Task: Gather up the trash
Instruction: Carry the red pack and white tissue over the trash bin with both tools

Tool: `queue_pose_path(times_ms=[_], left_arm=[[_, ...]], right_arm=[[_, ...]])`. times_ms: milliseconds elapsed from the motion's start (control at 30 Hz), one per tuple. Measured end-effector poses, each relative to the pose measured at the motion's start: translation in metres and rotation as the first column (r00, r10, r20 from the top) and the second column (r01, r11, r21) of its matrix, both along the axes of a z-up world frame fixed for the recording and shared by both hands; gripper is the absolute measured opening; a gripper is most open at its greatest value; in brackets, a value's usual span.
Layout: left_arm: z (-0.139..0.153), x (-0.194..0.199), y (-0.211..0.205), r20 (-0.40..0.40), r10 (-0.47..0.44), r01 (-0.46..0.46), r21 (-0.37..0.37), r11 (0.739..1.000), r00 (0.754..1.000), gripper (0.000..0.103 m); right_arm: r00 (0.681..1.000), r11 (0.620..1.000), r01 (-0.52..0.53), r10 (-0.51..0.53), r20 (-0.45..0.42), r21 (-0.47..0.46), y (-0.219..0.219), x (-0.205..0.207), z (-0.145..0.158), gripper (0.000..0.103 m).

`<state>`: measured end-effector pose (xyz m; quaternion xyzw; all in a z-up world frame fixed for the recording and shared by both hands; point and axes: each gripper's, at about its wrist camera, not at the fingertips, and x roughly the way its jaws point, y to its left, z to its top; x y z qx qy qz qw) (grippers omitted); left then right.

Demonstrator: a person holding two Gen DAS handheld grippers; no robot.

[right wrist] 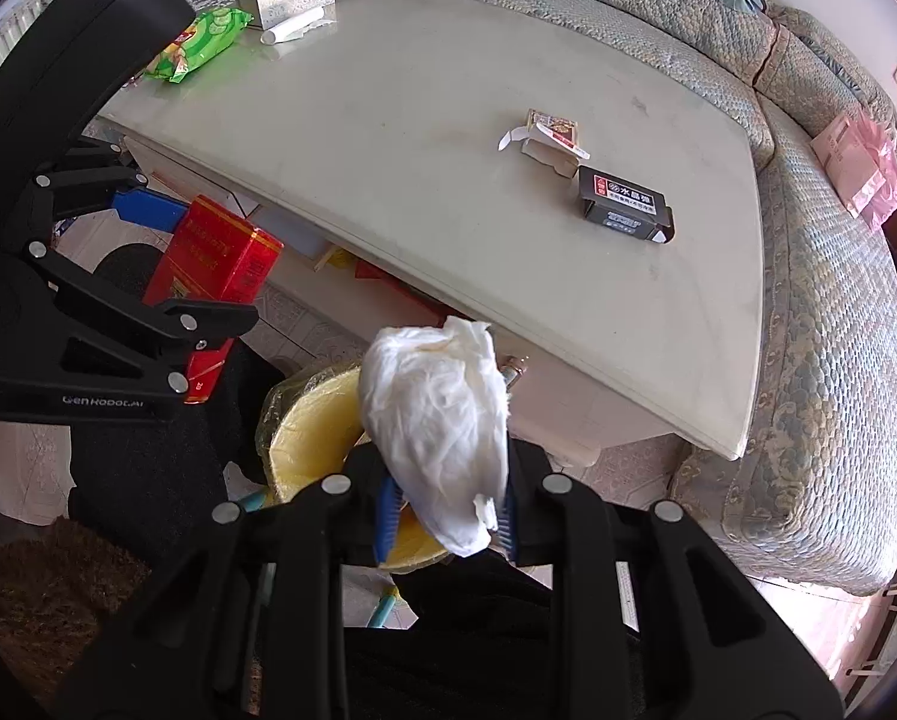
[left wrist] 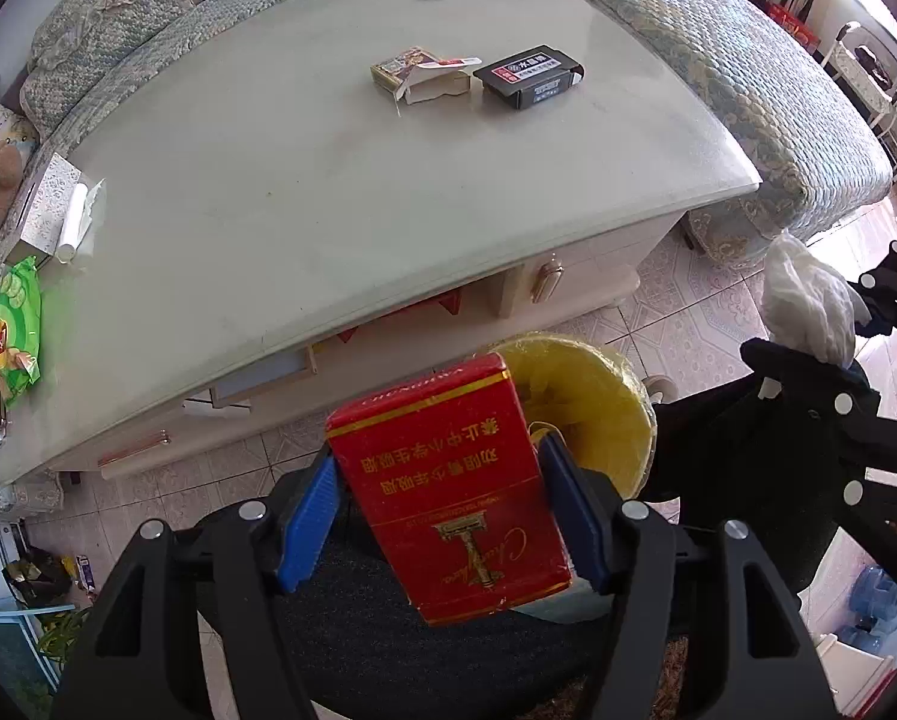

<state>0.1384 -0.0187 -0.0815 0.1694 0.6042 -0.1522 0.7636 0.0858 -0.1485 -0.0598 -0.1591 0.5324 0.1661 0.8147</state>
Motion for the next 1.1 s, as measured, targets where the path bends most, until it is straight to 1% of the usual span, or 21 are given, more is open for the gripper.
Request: queue_pose_path(times_ms=[100,233,367,500,700,833,967,1100], left_arm=[[-0.016,-0.008,0.000,-0.010,-0.010,0.009,-0.006,1.000,1.000,0.063],[-0.043,-0.014,0.000,-0.056,-0.021,0.020,-0.016,1.000,0.998,0.063],[-0.067,-0.019,-0.002,-0.070,-0.038,0.038,-0.004,0.999,0.997,0.063],[-0.089,-0.019,-0.003,-0.101,-0.047,0.045,-0.015,0.999,0.994,0.063],[-0.121,-0.022,-0.009,-0.112,-0.069,0.071,0.013,0.997,0.991,0.063],[-0.139,-0.019,-0.009,-0.130,-0.072,0.073,0.007,0.997,0.989,0.063],[-0.158,-0.015,-0.011,-0.127,-0.079,0.084,0.028,0.996,0.989,0.063],[-0.181,-0.011,-0.013,-0.153,-0.080,0.086,0.037,0.996,0.985,0.063]], right_arm=[[1.000,1.000,-0.009,0.009,-0.015,-0.007,0.005,-0.007,-0.013,0.026],[0.999,1.000,-0.015,0.015,-0.044,-0.007,0.009,-0.012,-0.031,0.026],[0.998,1.000,-0.019,0.018,-0.062,-0.013,0.012,-0.016,-0.047,0.026],[0.996,1.000,-0.020,0.018,-0.083,-0.018,0.014,-0.016,-0.063,0.026],[0.994,0.999,-0.019,0.016,-0.104,-0.028,0.015,-0.020,-0.091,0.026],[0.991,1.000,-0.018,0.014,-0.133,-0.026,0.017,-0.021,-0.112,0.026],[0.987,0.999,-0.018,0.012,-0.159,-0.033,0.017,-0.017,-0.134,0.026],[0.981,1.000,-0.008,0.003,-0.196,-0.027,0.016,-0.010,-0.156,0.026]])
